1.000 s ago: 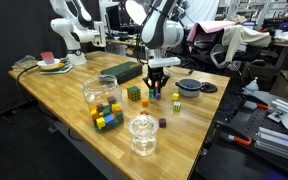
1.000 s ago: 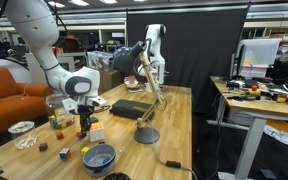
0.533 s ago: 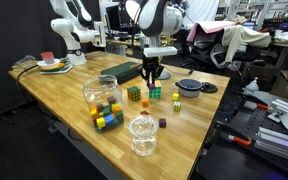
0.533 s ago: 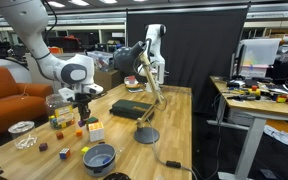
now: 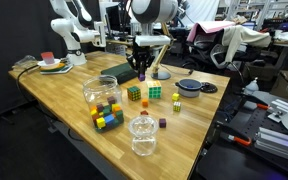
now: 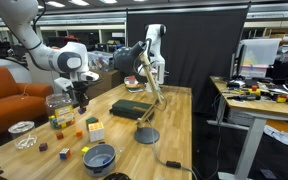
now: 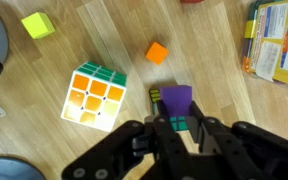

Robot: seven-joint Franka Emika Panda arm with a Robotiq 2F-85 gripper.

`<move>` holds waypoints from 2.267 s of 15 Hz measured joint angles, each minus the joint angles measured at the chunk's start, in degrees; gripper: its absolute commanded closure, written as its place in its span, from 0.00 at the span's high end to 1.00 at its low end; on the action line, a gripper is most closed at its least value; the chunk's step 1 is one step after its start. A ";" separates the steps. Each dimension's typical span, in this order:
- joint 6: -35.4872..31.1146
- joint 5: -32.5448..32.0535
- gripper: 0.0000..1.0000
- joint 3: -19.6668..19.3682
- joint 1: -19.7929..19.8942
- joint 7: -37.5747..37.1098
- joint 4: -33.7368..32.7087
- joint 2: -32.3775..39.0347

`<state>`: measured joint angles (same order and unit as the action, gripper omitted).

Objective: Pick a purple block on the table and put it on top of the smaller Rubik's cube

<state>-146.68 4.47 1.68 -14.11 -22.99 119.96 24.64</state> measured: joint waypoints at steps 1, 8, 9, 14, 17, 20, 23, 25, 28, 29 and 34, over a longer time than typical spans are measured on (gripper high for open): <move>-0.14 -0.02 0.24 0.26 -0.01 0.15 -0.29 0.10; -0.25 -0.02 0.24 0.72 0.02 0.44 -1.42 1.27; -0.26 -0.02 0.24 0.71 0.02 0.44 -1.44 1.27; -0.25 -0.02 0.06 0.71 0.02 0.43 -1.45 1.34; -0.21 -1.49 0.06 0.60 0.01 0.44 -2.75 2.61; 0.07 -3.43 0.06 0.60 -0.05 0.94 -6.59 6.52; 1.05 -3.69 0.06 0.63 -0.17 2.28 -11.33 11.26; 1.75 -3.71 0.06 0.59 -0.19 2.87 -14.58 14.07; 3.37 -3.72 0.06 0.37 -0.19 3.47 -19.07 16.50; 4.06 -3.72 0.06 0.25 -0.18 3.74 -20.25 16.86; 8.70 -3.74 0.06 -0.20 0.10 5.31 -23.27 17.10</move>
<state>-137.98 0.74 1.48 -14.01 -17.68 96.69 41.74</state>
